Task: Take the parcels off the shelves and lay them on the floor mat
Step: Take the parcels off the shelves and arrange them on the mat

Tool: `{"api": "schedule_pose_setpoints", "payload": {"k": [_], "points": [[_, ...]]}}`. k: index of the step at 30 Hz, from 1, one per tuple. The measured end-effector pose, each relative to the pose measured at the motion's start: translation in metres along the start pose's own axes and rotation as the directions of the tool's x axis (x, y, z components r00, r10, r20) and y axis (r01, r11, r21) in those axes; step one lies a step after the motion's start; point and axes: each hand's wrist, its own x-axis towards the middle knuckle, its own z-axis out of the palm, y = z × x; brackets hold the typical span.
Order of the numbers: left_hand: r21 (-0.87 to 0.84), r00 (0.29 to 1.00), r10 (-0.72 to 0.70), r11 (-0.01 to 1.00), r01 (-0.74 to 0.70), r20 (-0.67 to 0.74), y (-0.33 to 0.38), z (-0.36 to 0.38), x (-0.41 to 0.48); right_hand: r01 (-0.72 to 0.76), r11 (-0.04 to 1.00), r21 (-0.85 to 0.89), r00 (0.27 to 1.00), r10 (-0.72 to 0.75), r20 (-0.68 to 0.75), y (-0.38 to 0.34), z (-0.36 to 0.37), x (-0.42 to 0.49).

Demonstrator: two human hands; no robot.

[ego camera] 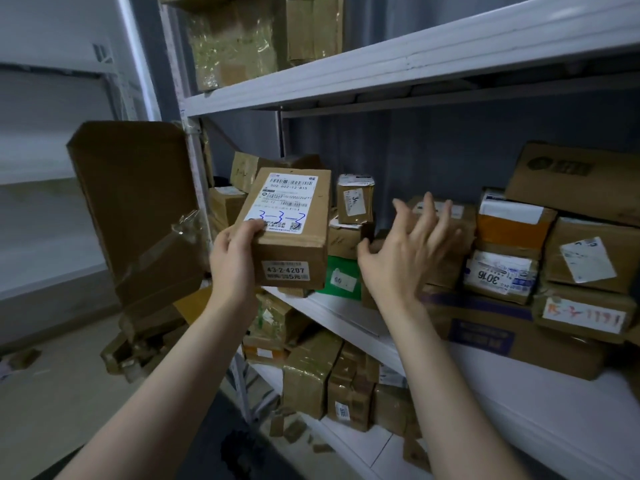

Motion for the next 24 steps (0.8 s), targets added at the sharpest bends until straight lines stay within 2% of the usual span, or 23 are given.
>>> {"api": "schedule_pose_setpoints", "payload": {"k": [3, 7, 11, 13, 16, 20, 24], "points": [[-0.003, 0.998, 0.0, 1.0, 0.0, -0.06, 0.005, -0.034, -0.007, 0.072, 0.988, 0.135, 0.996, -0.079, 0.046, -0.043, 0.005, -0.029], [0.059, 0.984, 0.015, 0.998, -0.005, -0.176, 0.016, -0.115, -0.022, 0.121, 0.949, 0.291, 0.972, -0.173, 0.161, -0.115, 0.013, -0.081], [0.083, 0.929, 0.043, 0.996, -0.013, -0.368, 0.027, -0.217, -0.05, 0.062, 0.846, 0.529, 0.907, -0.268, 0.323, -0.189, 0.019, -0.154], [0.106, 0.886, 0.037, 0.994, 0.014, -0.462, 0.03, -0.267, -0.069, -0.019, 0.757, 0.653, 0.835, -0.347, 0.427, -0.222, 0.021, -0.194], [0.112, 0.812, -0.002, 0.99, 0.083, -0.584, 0.029, -0.337, -0.099, -0.095, 0.696, 0.711, 0.683, -0.474, 0.556, -0.264, 0.022, -0.255], [0.078, 0.719, -0.051, 0.986, 0.145, -0.693, 0.017, -0.416, -0.128, -0.138, 0.639, 0.757, 0.498, -0.616, 0.611, -0.308, 0.026, -0.321], [0.051, 0.649, -0.079, 0.983, 0.178, -0.757, -0.001, -0.467, -0.138, -0.276, 0.624, 0.732, 0.344, -0.647, 0.681, -0.339, 0.039, -0.371]]}}
